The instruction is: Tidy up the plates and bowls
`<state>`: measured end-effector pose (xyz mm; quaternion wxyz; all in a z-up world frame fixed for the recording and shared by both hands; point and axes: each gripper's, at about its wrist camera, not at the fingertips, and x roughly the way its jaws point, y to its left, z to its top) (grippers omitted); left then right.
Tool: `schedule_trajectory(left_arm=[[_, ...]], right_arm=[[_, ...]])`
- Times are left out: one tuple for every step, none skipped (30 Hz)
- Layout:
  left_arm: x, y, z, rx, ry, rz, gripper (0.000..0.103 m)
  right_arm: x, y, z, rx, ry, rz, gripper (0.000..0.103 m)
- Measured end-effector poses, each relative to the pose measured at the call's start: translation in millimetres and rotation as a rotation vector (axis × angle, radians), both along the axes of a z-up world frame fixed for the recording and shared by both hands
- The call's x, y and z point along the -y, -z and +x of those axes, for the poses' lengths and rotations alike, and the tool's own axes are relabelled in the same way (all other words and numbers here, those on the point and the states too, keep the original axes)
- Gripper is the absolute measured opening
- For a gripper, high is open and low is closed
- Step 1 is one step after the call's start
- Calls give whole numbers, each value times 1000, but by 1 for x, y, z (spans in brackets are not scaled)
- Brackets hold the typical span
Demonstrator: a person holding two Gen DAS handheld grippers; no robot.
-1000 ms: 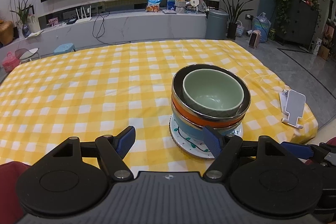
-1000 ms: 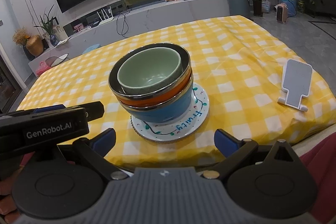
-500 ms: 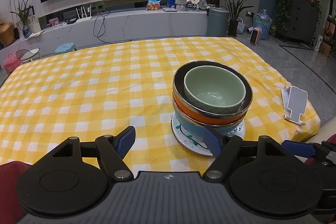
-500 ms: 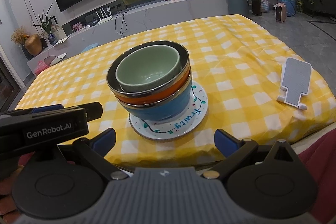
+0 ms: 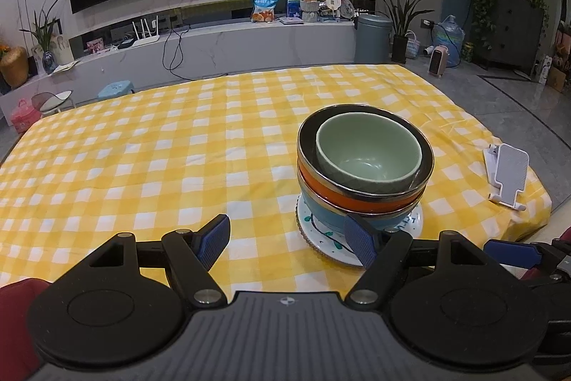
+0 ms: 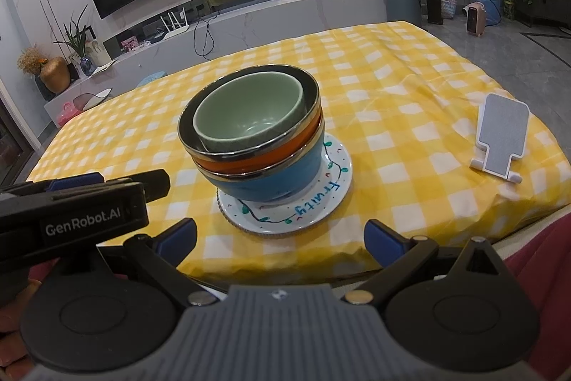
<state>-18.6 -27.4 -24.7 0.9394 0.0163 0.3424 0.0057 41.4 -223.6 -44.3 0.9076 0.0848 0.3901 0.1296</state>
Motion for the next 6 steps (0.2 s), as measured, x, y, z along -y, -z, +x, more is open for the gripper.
schedule_trajectory(left_arm=[[0, 0, 0, 1, -1, 1, 85], [1, 1, 0, 3, -1, 6, 85], [1, 1, -1, 5, -1, 10, 85], [2, 1, -1, 8, -2, 14, 85], [2, 1, -1, 9, -2, 15, 85], [2, 1, -1, 9, -3, 14, 85]], right_arm=[[0, 0, 0, -1, 1, 0, 98], [0, 1, 0, -3, 2, 0, 98], [0, 1, 0, -4, 3, 0, 98], [0, 1, 1, -4, 4, 1, 98], [0, 1, 1, -6, 5, 3, 98], [0, 1, 1, -7, 6, 5, 98]])
